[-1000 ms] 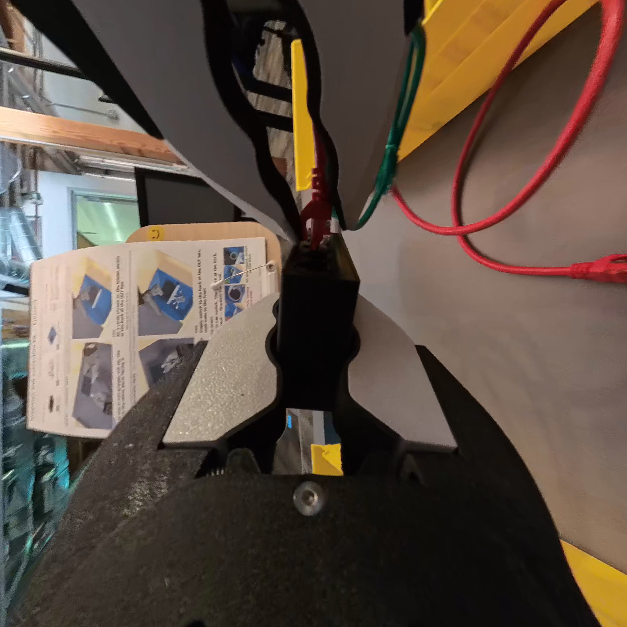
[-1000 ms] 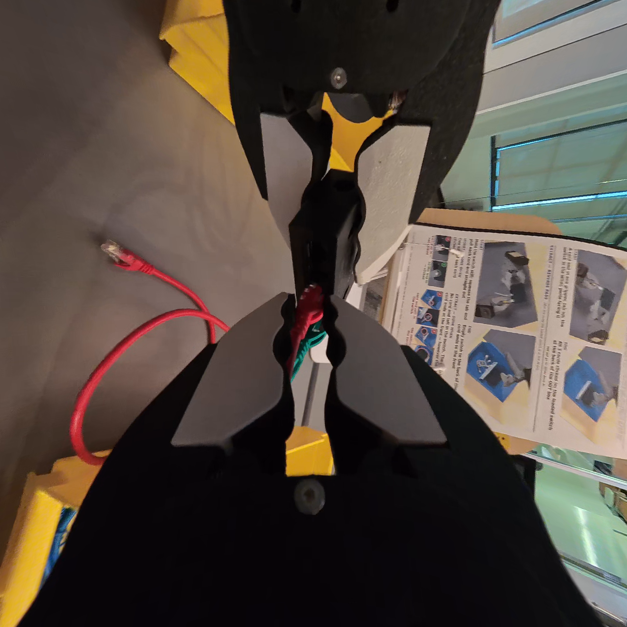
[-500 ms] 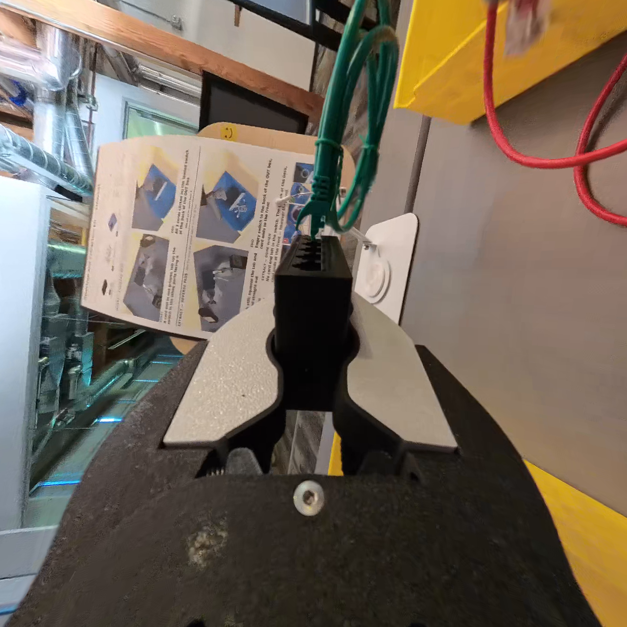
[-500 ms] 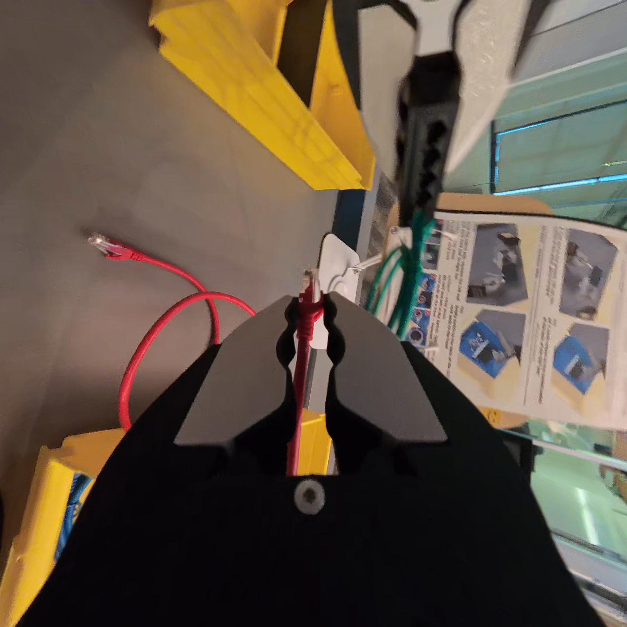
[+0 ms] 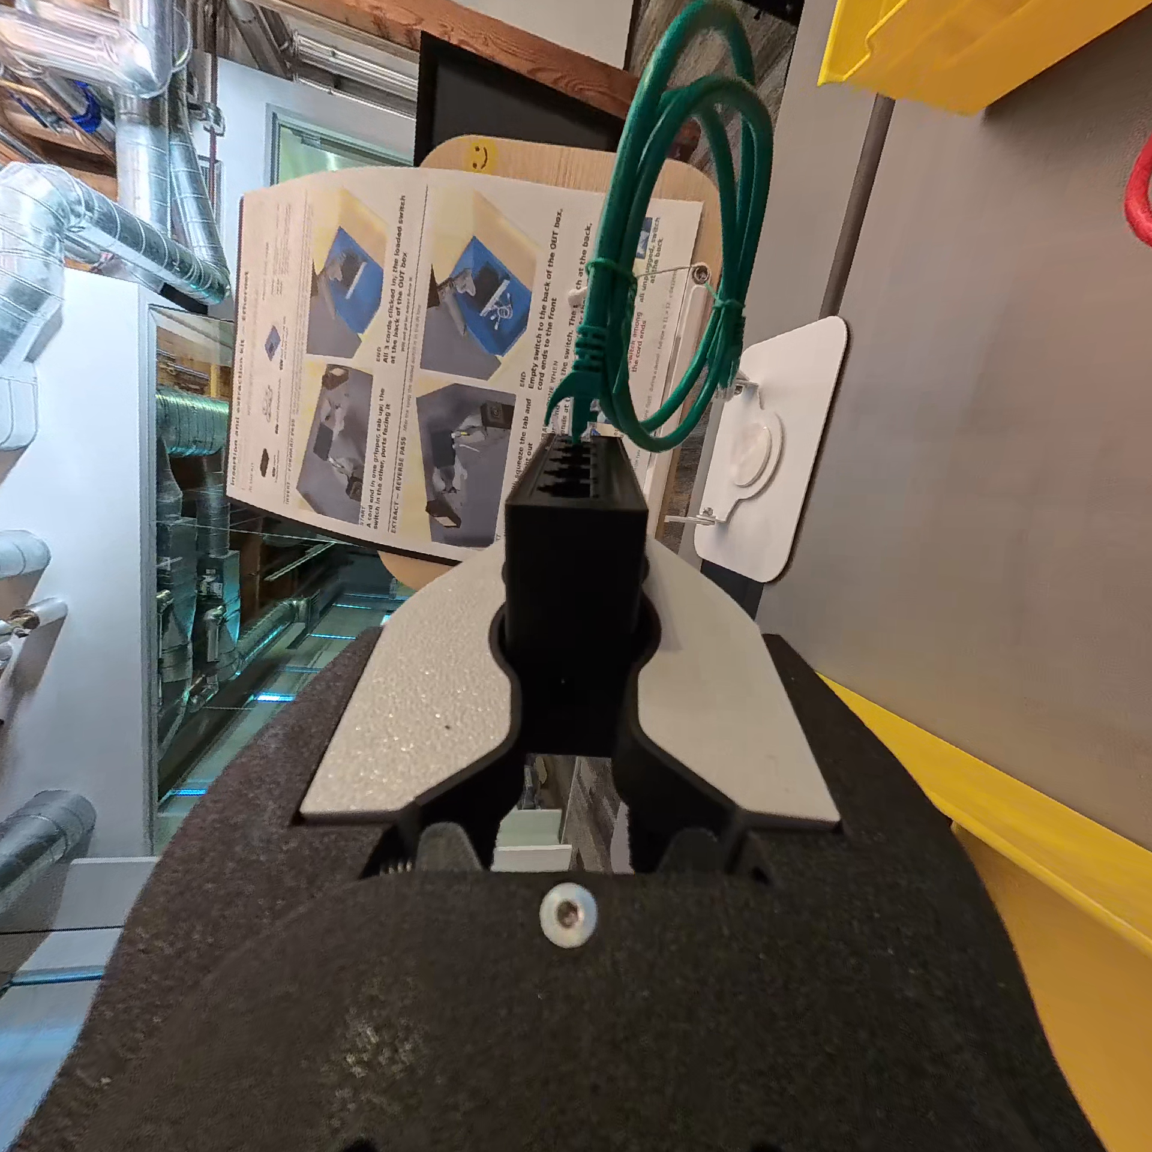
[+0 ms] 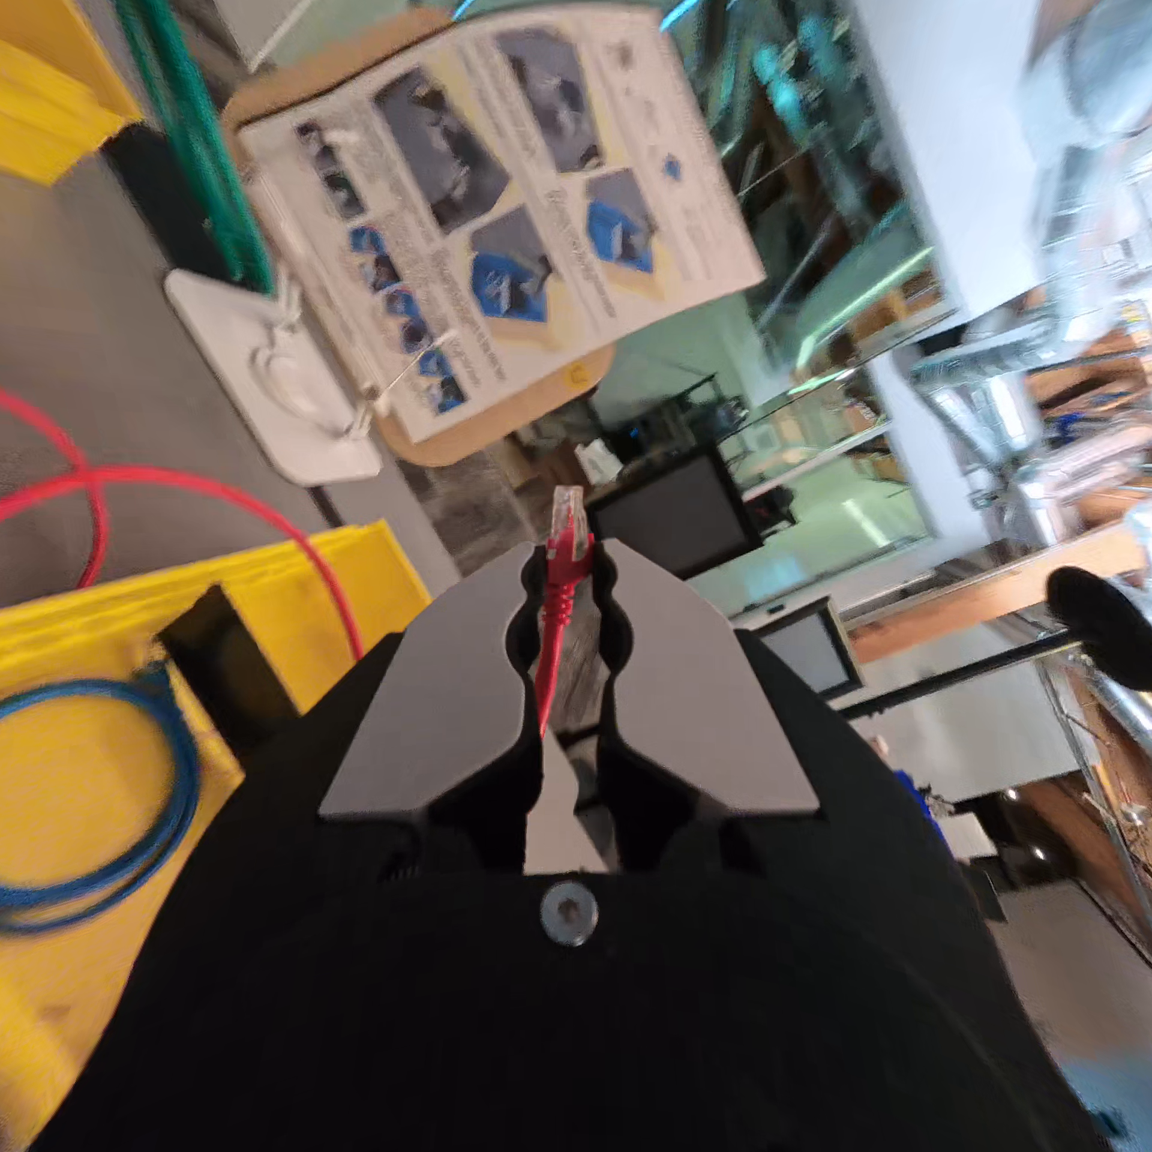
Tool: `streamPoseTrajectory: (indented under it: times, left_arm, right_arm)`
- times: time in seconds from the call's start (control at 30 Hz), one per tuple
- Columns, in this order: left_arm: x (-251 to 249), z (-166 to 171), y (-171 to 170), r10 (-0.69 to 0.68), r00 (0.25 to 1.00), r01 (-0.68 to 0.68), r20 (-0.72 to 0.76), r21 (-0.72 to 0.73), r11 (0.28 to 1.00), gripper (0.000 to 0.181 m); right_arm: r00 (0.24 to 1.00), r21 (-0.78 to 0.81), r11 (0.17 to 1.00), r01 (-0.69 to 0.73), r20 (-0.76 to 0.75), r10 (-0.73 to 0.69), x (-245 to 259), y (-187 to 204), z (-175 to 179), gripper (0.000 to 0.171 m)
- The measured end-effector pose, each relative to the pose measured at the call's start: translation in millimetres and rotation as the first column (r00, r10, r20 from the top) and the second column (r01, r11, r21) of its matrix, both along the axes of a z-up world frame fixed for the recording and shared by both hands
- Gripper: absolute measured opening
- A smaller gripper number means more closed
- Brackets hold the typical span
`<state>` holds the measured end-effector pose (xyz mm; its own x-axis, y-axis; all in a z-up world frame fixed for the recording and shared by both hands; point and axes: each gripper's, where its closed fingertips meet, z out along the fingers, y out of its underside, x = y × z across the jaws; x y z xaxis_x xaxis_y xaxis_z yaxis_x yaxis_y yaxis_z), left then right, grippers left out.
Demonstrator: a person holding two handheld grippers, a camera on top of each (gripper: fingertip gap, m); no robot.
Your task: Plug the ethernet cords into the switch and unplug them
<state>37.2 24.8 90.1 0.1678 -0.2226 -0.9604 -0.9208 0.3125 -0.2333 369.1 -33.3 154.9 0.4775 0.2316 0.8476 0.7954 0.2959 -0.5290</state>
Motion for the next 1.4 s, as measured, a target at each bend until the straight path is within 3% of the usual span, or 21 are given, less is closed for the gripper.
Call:
streamPoseTrajectory:
  times: [0.07,0.17,0.27,0.4,0.5,0.6,0.7,0.83,1.0,1.17,1.4]
  left_arm:
    - [0.9,0.2,-0.5,-0.001,1.0,0.001,-0.002,-0.001,1.0,0.03]
    - [-0.6,-0.5,0.6,0.003,1.0,-0.003,0.0,-0.006,1.0,0.03]
    - [-8.9,0.9,4.2,0.033,0.999,-0.033,-0.003,-0.002,0.999,0.03]
    - [-21.5,7.5,4.4,0.051,0.998,-0.051,0.024,-0.002,0.999,0.03]
    - [-29.6,13.9,4.3,0.051,0.997,-0.051,0.066,-0.007,0.999,0.03]
    - [-33.6,15.5,4.4,0.056,0.996,-0.055,0.068,-0.006,0.998,0.03]
    - [-31.6,13.0,2.1,0.048,0.997,-0.047,0.059,-0.021,0.999,0.03]
    - [-26.5,14.7,-1.3,0.025,0.998,-0.024,0.064,-0.017,1.0,0.03]
    - [-23.5,15.0,-5.1,0.006,0.997,-0.004,0.071,-0.026,1.0,0.03]
    - [-17.8,16.3,-10.2,-0.016,0.997,0.018,0.071,-0.021,1.0,0.03]
    - [-14.3,17.3,-12.2,-0.015,0.998,0.015,0.054,0.0,1.0,0.03]
  right_arm:
    - [0.988,-0.005,0.99,-0.142,-0.069,0.142,-18.9,-5.7,3.7,0.015]
    - [0.912,-0.252,0.877,-0.408,-0.07,0.404,-86.6,-17.5,-32.7,0.015]
    - [0.912,-0.357,0.87,-0.339,0.1,0.397,-130.8,6.4,-73.2,0.015]
    - [0.905,-0.318,0.859,-0.402,0.006,0.426,-159.0,21.7,-71.5,0.015]
    - [0.924,-0.229,0.904,-0.362,0.045,0.381,-159.0,31.8,-47.0,0.015]
    - [0.917,-0.205,0.914,-0.351,0.122,0.379,-168.8,35.5,6.5,0.015]
    - [0.893,-0.195,0.939,-0.285,0.301,0.333,-173.7,36.3,63.0,0.015]
    - [0.855,-0.145,0.975,-0.168,0.47,0.218,-167.7,29.6,130.1,0.015]
    - [0.844,-0.085,0.996,-0.008,0.533,0.053,-131.9,26.4,191.5,0.015]
    - [0.845,-0.135,0.982,0.129,0.534,-0.038,-86.0,31.1,194.0,0.014]
    - [0.855,-0.251,0.944,0.215,0.516,-0.057,-37.3,43.4,131.7,0.015]
